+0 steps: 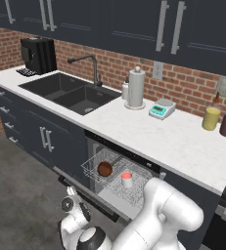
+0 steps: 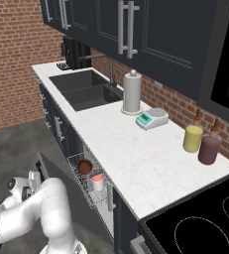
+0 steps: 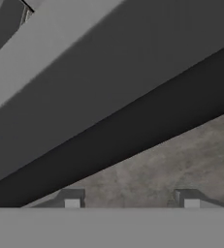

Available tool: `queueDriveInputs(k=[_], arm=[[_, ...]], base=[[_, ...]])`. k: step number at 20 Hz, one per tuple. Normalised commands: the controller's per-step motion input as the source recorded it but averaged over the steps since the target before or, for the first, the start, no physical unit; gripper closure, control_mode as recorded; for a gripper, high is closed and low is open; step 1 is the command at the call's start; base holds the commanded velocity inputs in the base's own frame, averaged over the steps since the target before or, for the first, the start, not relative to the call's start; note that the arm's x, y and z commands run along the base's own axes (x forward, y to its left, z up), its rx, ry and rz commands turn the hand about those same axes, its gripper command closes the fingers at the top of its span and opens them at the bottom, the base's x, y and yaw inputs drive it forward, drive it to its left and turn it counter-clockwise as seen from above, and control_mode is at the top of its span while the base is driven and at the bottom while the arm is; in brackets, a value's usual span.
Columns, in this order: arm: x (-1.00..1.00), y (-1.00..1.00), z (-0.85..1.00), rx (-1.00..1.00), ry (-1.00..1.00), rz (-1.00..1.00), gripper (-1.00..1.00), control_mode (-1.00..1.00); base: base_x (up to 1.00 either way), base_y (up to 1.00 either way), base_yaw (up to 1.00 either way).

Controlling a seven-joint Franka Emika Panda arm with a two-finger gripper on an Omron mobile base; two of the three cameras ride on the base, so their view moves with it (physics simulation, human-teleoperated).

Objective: Pick up the cup and bowl from the counter, place them in the dishwasher, and close the dishwasher door.

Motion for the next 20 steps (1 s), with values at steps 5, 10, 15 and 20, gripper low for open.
queueDriveInputs(k=[5, 10, 15, 20], arm=[[1.00, -0.98, 0.00, 0.18, 0.00, -0.02, -1.00, -1.00], [1.00, -1.00, -0.12, 0.18, 0.00, 0.00, -1.00, -1.00], [1.00, -1.00, -0.24, 0.17, 0.00, 0.00, -1.00, -1.00], [1.00, -1.00, -0.21, 0.15, 0.00, -0.03, -1.00, -1.00]], base=[[0.00, 0.00, 0.00], [0.00, 0.00, 0.00], [0.00, 0.00, 0.00], [0.00, 0.00, 0.00]])
